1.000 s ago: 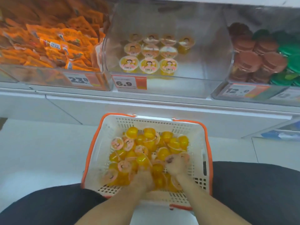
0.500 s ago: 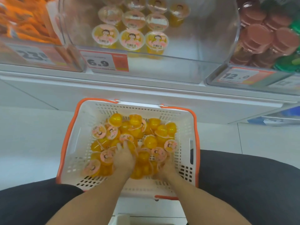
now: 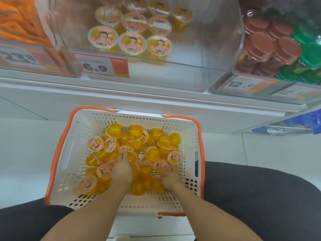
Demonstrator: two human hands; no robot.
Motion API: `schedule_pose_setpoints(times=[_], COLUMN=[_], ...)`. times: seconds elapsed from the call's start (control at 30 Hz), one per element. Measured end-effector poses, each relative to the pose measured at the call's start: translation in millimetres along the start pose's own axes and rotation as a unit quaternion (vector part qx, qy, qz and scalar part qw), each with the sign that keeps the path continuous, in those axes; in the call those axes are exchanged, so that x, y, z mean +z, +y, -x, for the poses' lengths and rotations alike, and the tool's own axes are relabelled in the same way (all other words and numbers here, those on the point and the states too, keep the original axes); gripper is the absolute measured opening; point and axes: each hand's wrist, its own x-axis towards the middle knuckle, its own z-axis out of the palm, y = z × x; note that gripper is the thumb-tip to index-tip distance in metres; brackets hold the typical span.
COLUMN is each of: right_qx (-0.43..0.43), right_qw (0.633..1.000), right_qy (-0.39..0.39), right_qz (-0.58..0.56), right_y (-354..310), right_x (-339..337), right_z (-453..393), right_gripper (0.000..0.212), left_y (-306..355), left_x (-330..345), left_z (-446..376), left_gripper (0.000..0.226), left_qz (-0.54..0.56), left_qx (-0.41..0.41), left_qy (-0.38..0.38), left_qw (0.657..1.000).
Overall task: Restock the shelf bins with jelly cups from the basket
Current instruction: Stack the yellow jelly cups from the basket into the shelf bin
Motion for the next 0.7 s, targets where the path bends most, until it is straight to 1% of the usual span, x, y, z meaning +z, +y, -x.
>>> schedule_pose_setpoints(times=[0.03, 0.13, 0.2, 0.27, 0.33, 0.4, 0.43, 0.47, 0.53, 0.6, 0.63, 0.7], right_qx=[0.006, -0.021, -0.001, 0.008, -0.024, -0.062, -0.082, -0.106, -0.160, -0.212, -0.235, -0.289], right_qw=[1.000, 0.997, 0.987, 0.973, 0.960, 0.952, 0.946, 0.939, 0.920, 0.892, 0.876, 0.844], right_qy=[-0.012, -0.023, -0.060, -0.092, -0.121, -0.135, -0.141, -0.145, -0.162, -0.178, -0.185, -0.197], right_qz=[-0.020, -0.075, -0.150, -0.214, -0.251, -0.269, -0.280, -0.292, -0.320, -0.358, -0.379, -0.407], right_y=[-4.2, -15.7, -31.2, -48.8, -64.8, -81.0, -88.7, -97.1, -113.6, -127.4, -134.1, -146.9], right_x=[0.3, 0.4, -2.8, -11.7, -23.5, -38.4, -47.3, -57.1, -79.3, -101.4, -112.4, -133.6], right_z=[-0.3, -0.7, 5.8, 16.2, 22.7, 32.5, 39.9, 47.7, 65.9, 86.2, 99.0, 126.8], right_gripper=[0.058, 0.022, 0.009, 0.008, 0.019, 0.024, 0.024, 0.023, 0.024, 0.033, 0.040, 0.049], left_y=[2.4, 6.1, 7.2, 12.1, 20.0, 26.3, 28.1, 30.2, 39.4, 53.6, 63.4, 82.1], left_x=[-0.8, -4.0, -10.6, -21.5, -36.4, -53.3, -62.8, -73.1, -95.3, -116.6, -126.9, -143.5], left_z=[-0.4, 0.8, 4.1, 7.1, 7.1, 3.0, 0.5, -0.9, 1.7, 5.8, 8.7, 13.4], left_gripper=[0.055, 0.053, 0.052, 0.050, 0.046, 0.043, 0.045, 0.048, 0.054, 0.051, 0.049, 0.051], left_qz=[0.011, 0.054, 0.113, 0.173, 0.231, 0.319, 0.386, 0.464, 0.596, 0.676, 0.698, 0.725], left_qx=[0.000, 0.008, 0.001, -0.004, -0.001, -0.021, -0.043, -0.058, -0.072, -0.064, -0.050, -0.014], left_qy=[0.002, 0.013, 0.023, 0.025, 0.011, -0.017, -0.049, -0.091, -0.177, -0.246, -0.275, -0.316], left_qw=[1.000, 0.998, 0.993, 0.985, 0.973, 0.947, 0.920, 0.879, 0.780, 0.692, 0.659, 0.612])
